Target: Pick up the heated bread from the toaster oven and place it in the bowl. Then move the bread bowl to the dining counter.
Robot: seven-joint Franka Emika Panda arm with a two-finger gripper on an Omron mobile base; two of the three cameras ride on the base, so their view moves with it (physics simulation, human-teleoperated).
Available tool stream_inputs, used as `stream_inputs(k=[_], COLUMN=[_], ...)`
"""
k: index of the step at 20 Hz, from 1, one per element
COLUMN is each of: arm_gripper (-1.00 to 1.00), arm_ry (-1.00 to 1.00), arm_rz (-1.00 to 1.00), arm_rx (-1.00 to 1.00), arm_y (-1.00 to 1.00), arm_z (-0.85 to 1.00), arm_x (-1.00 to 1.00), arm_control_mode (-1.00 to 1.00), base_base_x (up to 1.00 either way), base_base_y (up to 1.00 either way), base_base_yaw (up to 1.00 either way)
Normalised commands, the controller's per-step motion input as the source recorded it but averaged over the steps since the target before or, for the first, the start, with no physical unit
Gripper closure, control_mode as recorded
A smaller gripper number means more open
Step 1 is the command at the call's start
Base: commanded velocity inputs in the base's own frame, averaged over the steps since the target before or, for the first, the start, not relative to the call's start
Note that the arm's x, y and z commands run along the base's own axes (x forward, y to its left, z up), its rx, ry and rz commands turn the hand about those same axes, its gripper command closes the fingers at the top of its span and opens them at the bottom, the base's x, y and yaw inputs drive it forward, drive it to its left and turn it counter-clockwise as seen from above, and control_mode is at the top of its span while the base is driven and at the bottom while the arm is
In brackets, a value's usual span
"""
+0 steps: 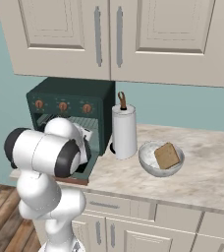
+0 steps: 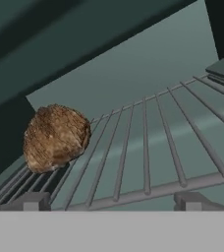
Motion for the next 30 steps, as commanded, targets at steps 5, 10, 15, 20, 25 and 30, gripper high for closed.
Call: stream_inputs(k=[5,10,15,20,25,30], arm_gripper=[-1.0,-1.0,-1.0,-1.0,-1.0,1.0], arm_ry=[0.0,-0.03,-0.01,-0.01,-0.01,0.0], arm_rz=[-0.06,-0.08,-0.03,-0.01,0.0,0.0], arm_rx=[0.13,0.14,0.02,0.0,0.0,0.0], arm_y=[-0.09,-0.21,0.0,0.01,0.0,0.0], arm_z=[-0.13,-0.1,0.0,0.0,-0.01,0.0], arm_x=[0.09,0.0,0.11,0.14,0.2,0.12], arm_control_mode=[-1.0,-1.0,-1.0,-1.0,-1.0,-1.0], base_base_x=[0.0,0.0,0.0,0.0,0.0,0.0], base_base_y=[0.0,0.0,0.0,0.0,0.0,0.0], base_base_yaw=[0.0,0.0,0.0,0.0,0.0,0.0])
